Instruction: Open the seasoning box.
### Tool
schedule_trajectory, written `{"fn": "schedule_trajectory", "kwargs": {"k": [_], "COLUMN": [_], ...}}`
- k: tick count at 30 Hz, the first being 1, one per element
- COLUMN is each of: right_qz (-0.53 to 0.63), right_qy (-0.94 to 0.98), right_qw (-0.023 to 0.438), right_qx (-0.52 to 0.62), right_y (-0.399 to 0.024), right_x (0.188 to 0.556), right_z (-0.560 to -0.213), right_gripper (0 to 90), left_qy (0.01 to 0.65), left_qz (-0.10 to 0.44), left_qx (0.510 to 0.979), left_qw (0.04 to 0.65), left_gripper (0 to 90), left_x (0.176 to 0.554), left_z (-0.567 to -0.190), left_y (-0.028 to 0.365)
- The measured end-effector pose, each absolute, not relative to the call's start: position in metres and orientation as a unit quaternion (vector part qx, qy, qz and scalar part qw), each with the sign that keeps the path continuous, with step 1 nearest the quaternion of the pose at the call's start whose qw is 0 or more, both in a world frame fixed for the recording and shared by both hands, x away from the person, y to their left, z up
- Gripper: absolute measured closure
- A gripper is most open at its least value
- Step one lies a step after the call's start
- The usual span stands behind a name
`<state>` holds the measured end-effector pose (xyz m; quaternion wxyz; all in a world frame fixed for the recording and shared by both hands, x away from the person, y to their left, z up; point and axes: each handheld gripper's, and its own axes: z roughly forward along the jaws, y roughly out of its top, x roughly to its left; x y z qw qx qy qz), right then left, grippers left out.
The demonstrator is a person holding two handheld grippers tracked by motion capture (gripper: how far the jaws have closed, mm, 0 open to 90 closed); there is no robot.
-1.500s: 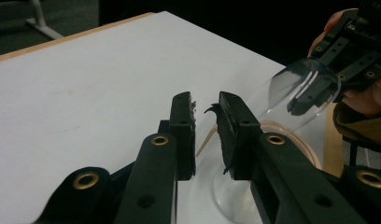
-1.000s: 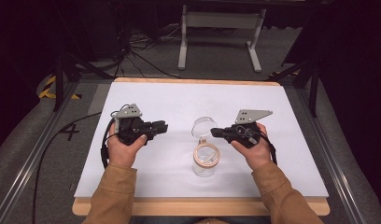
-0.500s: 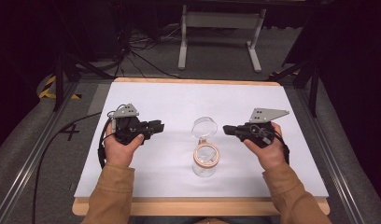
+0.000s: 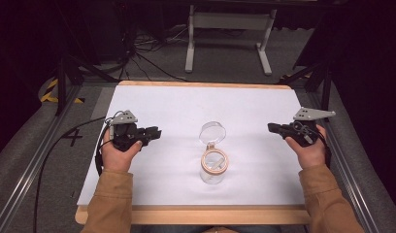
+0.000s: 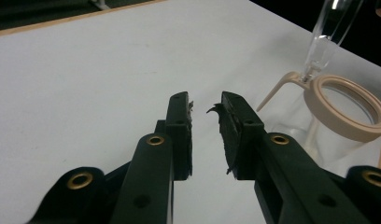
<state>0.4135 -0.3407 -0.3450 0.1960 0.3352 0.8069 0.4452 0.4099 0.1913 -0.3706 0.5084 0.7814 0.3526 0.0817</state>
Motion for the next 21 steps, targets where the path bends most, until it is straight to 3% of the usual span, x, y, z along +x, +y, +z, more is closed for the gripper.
{"fn": "schedule_trajectory", "kwargs": {"k": [9, 21], "right_qz": [0.415, 0.378], "right_qy": [0.797, 0.807], "right_qw": [0.2, 0.174], "right_qx": [0.39, 0.42], "right_y": [-0.386, -0.394], "right_x": [0.41, 0.416], "right_z": [-0.379, -0.413], "right_gripper": [90.0, 89.9], "left_qy": [0.383, 0.394], "left_qz": [0.085, 0.088], "left_qx": [0.78, 0.802], "left_qw": [0.487, 0.44], "left_gripper": [73.4, 72.5], "left_x": [0.418, 0.427], "left_z": [-0.393, -0.414], "left_y": [0.201, 0.196]}}
